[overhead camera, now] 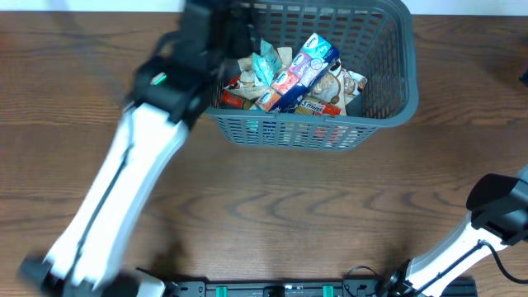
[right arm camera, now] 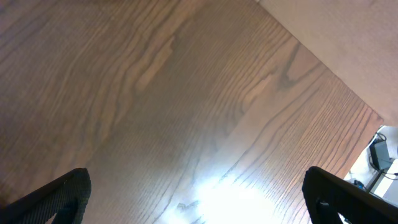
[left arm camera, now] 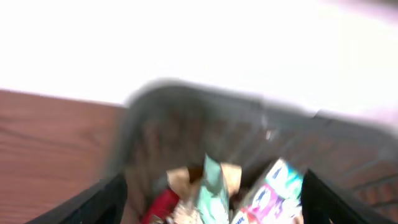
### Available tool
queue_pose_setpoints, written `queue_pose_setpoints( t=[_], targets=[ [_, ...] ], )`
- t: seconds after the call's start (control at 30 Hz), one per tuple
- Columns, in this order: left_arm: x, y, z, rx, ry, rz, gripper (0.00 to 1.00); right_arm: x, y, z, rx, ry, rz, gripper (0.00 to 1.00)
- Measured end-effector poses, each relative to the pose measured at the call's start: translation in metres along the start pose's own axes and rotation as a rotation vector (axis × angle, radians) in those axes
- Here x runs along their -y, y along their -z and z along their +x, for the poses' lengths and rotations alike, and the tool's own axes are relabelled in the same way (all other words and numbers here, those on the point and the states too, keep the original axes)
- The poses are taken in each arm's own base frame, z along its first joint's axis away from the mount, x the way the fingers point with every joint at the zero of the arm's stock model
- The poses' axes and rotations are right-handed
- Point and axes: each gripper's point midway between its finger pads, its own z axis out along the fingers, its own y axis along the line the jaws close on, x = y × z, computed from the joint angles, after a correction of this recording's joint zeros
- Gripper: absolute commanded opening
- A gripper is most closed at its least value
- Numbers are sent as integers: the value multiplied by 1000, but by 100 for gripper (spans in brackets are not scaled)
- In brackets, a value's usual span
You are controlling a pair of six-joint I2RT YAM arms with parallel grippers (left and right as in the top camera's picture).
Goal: Pack container
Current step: 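Open the left gripper and pull the left arm back from the basket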
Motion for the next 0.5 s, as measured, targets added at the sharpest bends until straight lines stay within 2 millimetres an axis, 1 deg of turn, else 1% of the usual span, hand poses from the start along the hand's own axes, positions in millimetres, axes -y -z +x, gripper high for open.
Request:
queue_pose_setpoints(
  t=[0.07, 0.1, 0.17, 0.2, 0.23, 0.27, 0.37, 0.4, 0.5],
  targets=[
    [-12, 44, -25, 80, 16, -23, 77, 0, 0, 0, 0, 0, 0, 99],
    [-17, 58, -31, 102, 22, -33, 77, 0, 0, 0, 0, 0, 0, 99],
    [-36, 93, -41, 144, 32, -89, 78, 0, 0, 0, 0, 0, 0, 99],
    [-44, 105, -43, 155, 34, -116, 78, 0, 0, 0, 0, 0, 0, 99],
    [-54, 116, -44, 165, 35, -150, 82, 0, 0, 0, 0, 0, 0, 99],
    [-64, 126, -43, 167, 29, -187, 84, 0, 0, 0, 0, 0, 0, 99],
    [-92, 154, -37, 161, 28, -284, 86, 0, 0, 0, 0, 0, 0, 99],
    [-100, 162, -33, 154, 28, -308, 89, 0, 0, 0, 0, 0, 0, 99],
    [-128, 193, -17, 122, 42, -404, 90, 0, 0, 0, 0, 0, 0, 99]
  ],
)
